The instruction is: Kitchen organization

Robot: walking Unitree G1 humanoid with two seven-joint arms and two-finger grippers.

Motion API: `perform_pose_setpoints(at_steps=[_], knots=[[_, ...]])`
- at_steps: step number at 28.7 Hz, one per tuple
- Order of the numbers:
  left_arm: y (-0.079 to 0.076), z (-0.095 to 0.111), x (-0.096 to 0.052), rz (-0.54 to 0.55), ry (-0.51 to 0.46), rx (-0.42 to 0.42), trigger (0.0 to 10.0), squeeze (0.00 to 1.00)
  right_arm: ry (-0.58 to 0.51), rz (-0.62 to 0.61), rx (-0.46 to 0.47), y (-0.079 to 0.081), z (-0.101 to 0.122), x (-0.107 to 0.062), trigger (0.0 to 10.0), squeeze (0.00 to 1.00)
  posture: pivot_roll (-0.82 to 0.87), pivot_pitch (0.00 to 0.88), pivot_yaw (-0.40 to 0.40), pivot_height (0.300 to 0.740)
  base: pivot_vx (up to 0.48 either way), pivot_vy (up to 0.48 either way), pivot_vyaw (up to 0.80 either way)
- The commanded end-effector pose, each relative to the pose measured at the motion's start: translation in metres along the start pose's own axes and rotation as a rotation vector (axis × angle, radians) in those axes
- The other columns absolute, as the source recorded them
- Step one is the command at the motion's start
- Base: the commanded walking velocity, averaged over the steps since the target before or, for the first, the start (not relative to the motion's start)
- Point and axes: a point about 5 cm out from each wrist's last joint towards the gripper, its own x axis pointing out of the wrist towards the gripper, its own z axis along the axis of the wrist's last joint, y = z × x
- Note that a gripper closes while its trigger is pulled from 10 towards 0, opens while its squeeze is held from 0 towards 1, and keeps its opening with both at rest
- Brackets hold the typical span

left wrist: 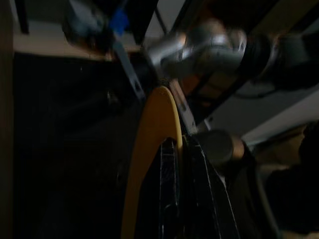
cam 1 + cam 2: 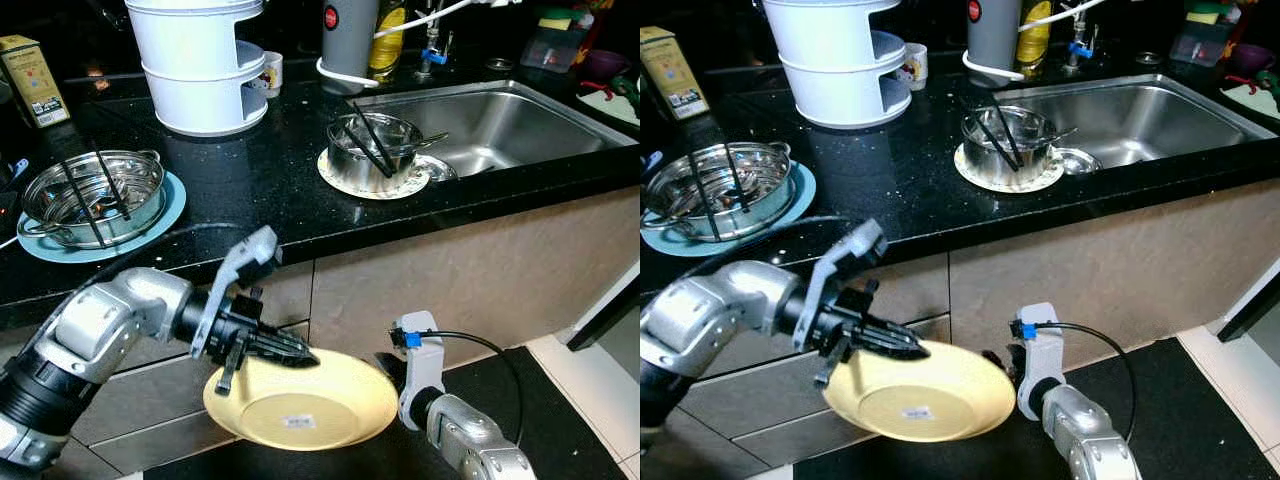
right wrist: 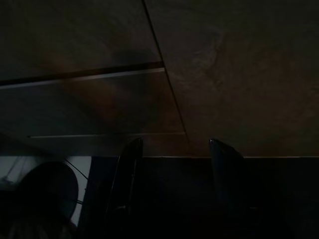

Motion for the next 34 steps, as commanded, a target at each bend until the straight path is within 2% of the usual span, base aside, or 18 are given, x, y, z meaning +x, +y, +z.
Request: perform_pose_setpoints(at_steps=[1,2,4,8,10,11,12,13,14,15,16,19,22,23,25,28,31,34], knots=[[-0.002,-0.009,0.002,-0.002,0.065,0.014,0.0,0.00,0.029,-0.009,-0.014,-0.004,-0.008,-0.002,10.0,0.00,-0.08,0.195,-0.017,0.740,0.000,0.000,0.00],[-0.002,-0.009,0.002,-0.002,0.065,0.014,0.0,0.00,0.029,-0.009,-0.014,-0.004,-0.008,-0.002,10.0,0.00,-0.08,0.195,-0.017,0.740,0.000,0.000,0.00],[0.000,-0.018,0.003,0.017,0.157,0.030,0.0,0.00,0.047,-0.033,-0.069,-0.011,-0.011,-0.003,10.0,0.00,-0.08,0.191,-0.018,0.740,0.000,0.000,0.00],[-0.002,-0.024,0.005,0.011,0.192,0.027,0.0,0.00,0.059,-0.071,-0.114,-0.019,-0.013,-0.004,10.0,0.00,-0.08,0.189,-0.017,0.740,0.000,0.000,0.00],[0.000,-0.031,0.008,0.030,0.244,0.035,0.0,0.00,0.073,-0.121,-0.145,-0.029,-0.016,-0.007,10.0,0.00,-0.08,0.189,-0.017,0.740,0.000,0.000,0.00],[0.000,-0.031,0.008,0.030,0.244,0.035,0.0,0.00,0.073,-0.121,-0.145,-0.029,-0.016,-0.007,10.0,0.00,-0.08,0.189,-0.017,0.740,0.000,0.000,0.00],[0.002,-0.041,0.010,0.057,0.303,0.039,0.0,0.00,0.081,-0.179,-0.174,-0.040,-0.018,-0.010,10.0,0.00,-0.08,0.189,-0.017,0.740,0.000,0.000,0.00],[0.002,-0.041,0.010,0.057,0.303,0.039,0.0,0.00,0.081,-0.179,-0.174,-0.040,-0.018,-0.010,10.0,0.00,-0.08,0.189,-0.017,0.740,0.000,0.000,0.00],[0.003,-0.046,0.011,0.065,0.327,0.033,0.0,0.00,0.082,-0.214,-0.177,-0.046,-0.019,-0.012,10.0,0.00,-0.08,0.187,-0.019,0.740,0.000,0.000,0.00],[0.005,-0.053,0.014,0.083,0.353,0.010,0.0,0.00,0.058,-0.297,-0.169,-0.059,-0.016,-0.016,10.0,0.00,-0.08,0.187,-0.020,0.740,0.000,0.000,0.00],[0.005,-0.053,0.014,0.083,0.353,0.010,0.0,0.00,0.058,-0.297,-0.169,-0.059,-0.016,-0.016,10.0,0.00,-0.08,0.187,-0.020,0.740,0.000,0.000,0.00],[0.010,-0.061,0.017,0.132,0.386,0.003,0.0,0.00,0.021,-0.405,-0.150,-0.073,-0.012,-0.020,10.0,0.00,-0.08,0.187,-0.020,0.740,0.000,0.000,0.00],[0.013,-0.067,0.027,0.184,0.364,-0.006,0.0,0.00,-0.022,-0.492,-0.111,-0.085,-0.005,-0.024,10.0,0.00,-0.09,0.190,-0.020,0.740,0.000,0.000,0.00],[0.013,-0.067,0.027,0.184,0.364,-0.006,0.0,0.00,-0.022,-0.492,-0.111,-0.085,-0.005,-0.024,10.0,0.00,-0.09,0.190,-0.020,0.740,0.000,0.000,0.00],[0.013,-0.077,0.035,0.273,0.359,0.000,0.0,0.00,-0.014,-0.481,-0.120,-0.085,-0.006,-0.025,10.0,0.00,-0.09,0.202,-0.022,0.740,0.000,0.000,0.00],[0.012,-0.084,0.037,0.327,0.364,0.009,0.0,0.00,0.002,-0.461,-0.138,-0.084,-0.008,-0.025,10.0,0.00,-0.09,0.202,-0.022,0.740,0.000,0.000,0.00],[0.006,-0.100,0.043,0.426,0.364,0.032,0.0,0.00,0.038,-0.369,-0.167,-0.074,-0.014,-0.023,10.0,0.00,-0.10,0.213,-0.038,0.740,0.000,0.000,0.00],[0.005,-0.110,0.041,0.519,0.356,0.073,0.0,0.00,0.034,-0.274,-0.182,-0.064,-0.013,-0.021,10.0,0.00,-0.10,0.216,-0.051,0.740,0.000,0.000,0.00]])
